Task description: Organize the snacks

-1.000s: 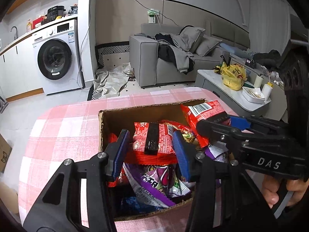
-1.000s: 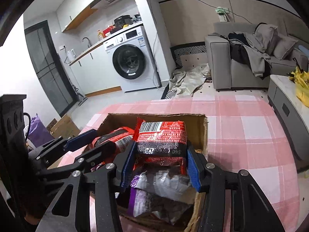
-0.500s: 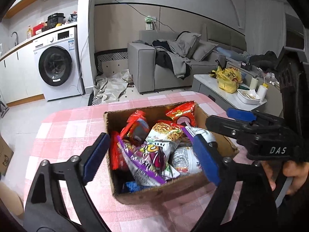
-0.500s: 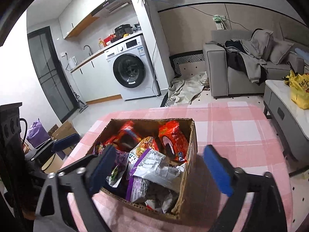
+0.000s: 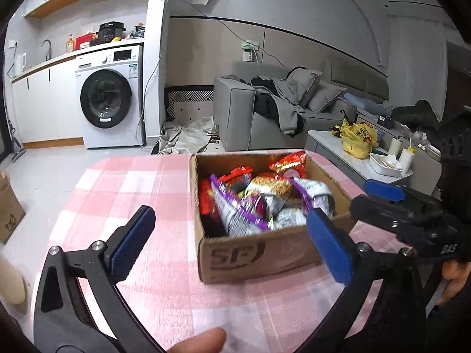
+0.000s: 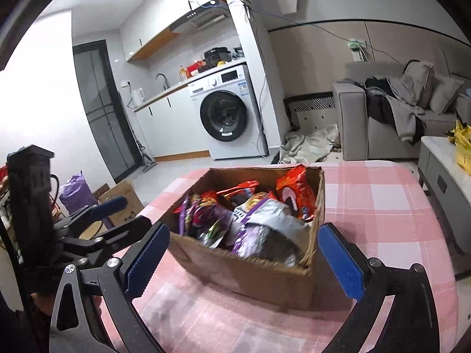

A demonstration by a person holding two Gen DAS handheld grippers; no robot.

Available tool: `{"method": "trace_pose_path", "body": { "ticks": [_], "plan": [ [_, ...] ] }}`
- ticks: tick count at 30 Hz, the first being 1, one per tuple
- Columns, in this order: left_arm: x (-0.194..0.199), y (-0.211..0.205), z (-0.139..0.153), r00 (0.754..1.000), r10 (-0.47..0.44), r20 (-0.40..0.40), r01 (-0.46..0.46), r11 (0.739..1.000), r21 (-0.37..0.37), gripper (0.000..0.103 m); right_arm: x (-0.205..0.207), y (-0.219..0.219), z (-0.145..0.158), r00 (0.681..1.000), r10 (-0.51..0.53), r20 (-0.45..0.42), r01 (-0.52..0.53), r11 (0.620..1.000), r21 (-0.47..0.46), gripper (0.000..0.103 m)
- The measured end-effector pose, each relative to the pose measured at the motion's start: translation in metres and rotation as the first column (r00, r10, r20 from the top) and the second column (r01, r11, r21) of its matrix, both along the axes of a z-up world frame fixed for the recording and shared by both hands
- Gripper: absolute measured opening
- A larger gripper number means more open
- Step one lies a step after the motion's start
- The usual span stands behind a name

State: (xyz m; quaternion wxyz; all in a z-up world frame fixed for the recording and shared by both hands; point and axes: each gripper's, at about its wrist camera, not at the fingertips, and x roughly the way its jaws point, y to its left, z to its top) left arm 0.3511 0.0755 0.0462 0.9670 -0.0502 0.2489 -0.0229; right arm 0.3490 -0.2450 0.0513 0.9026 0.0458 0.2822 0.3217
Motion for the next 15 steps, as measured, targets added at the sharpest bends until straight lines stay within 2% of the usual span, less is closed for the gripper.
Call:
{"method": "trace_pose_path", "body": {
  "ticks": [5, 8, 15],
  "plan": [
    [-0.021, 0.014, -0.022, 1.0, 0.017, 0.007, -0.016, 1.0, -0.024, 0.103, -0.021, 0.0, -0.008, 0.999, 0.001, 0.051, -0.001, 1.0, -0.007, 0.103],
    [-0.031, 0.019, -0.034, 0.999, 0.033, 0.005, -0.033, 0.999, -0.011, 0.103, -0.029, -0.001, -0.013, 0.996, -0.006, 0.086, 0.007, 1.0, -0.009, 0.103],
    [-0.064, 0.031, -0.05, 0.996, 0.065, 0.056, -0.065, 0.998, -0.008, 0.103, -0.048, -0.008, -0.027, 0.989, -0.039, 0.141, 0.043, 0.999, -0.024, 0.103]
  ]
}}
